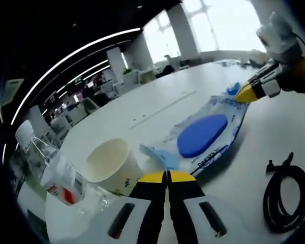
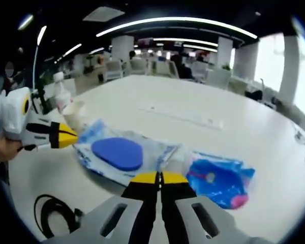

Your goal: Arrange the tabletop items into an orderly group along one side of the table until the central work area is clear of visible clutter.

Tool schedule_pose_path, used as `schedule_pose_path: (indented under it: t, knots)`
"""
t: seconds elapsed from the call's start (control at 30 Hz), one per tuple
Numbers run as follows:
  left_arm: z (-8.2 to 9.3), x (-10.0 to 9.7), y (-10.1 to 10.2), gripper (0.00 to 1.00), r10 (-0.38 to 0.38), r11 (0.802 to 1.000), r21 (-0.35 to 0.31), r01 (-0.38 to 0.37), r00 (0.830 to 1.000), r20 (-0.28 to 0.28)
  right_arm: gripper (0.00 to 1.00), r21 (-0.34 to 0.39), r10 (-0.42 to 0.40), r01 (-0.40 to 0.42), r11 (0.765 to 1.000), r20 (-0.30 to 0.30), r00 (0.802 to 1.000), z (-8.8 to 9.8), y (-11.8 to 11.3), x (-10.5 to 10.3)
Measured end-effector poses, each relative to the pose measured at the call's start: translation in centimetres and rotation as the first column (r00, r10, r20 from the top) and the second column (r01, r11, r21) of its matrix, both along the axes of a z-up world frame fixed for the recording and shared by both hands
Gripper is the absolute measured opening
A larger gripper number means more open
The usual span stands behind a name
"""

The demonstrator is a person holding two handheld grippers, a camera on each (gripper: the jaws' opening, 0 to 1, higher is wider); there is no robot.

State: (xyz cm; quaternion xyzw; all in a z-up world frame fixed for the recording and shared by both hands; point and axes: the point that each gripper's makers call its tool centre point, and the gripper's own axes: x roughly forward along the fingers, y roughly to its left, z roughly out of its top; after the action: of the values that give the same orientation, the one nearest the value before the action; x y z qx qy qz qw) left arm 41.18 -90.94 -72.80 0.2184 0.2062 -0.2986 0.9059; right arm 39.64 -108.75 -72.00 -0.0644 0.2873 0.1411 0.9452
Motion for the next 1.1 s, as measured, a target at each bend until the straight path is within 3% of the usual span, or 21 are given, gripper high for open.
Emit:
schedule_pose_path:
  t: [0.4, 0.83, 1.03, 1.1]
  knots:
    - [-0.8, 0.3, -0.1, 0.00, 0.026, 0.998, 0.048, -0.027, 0.999, 0.032, 0.00, -0.020, 0.003, -0.004, 1.000, -0.032, 0.999, -2.2, -0.2, 0.9]
    - [-1.9, 0.1, 0.6, 0.03, 0.076, 0.997, 0.025, -0.075, 0.997, -0.023, 0.00, -0.019, -0.012, 0.011, 1.000, -0.048, 0.999, -2.8, -0.3, 1.0]
    - [-1.7, 0.1, 0.6, 0.04, 0.080, 0.996, 0.031, -0.080, 0.997, -0.005, 0.02, -0.016, -0.011, 0.010, 1.000, -0.042, 0.999, -2.6, -0.3, 0.9]
    - [-1.4, -0.3, 0.8, 0.05, 0.103, 0.995, 0.004, -0.103, 0.994, -0.040, 0.04, -0.009, -0.011, 0.010, 1.000, -0.043, 0.999, -2.5, -0.5, 0.8]
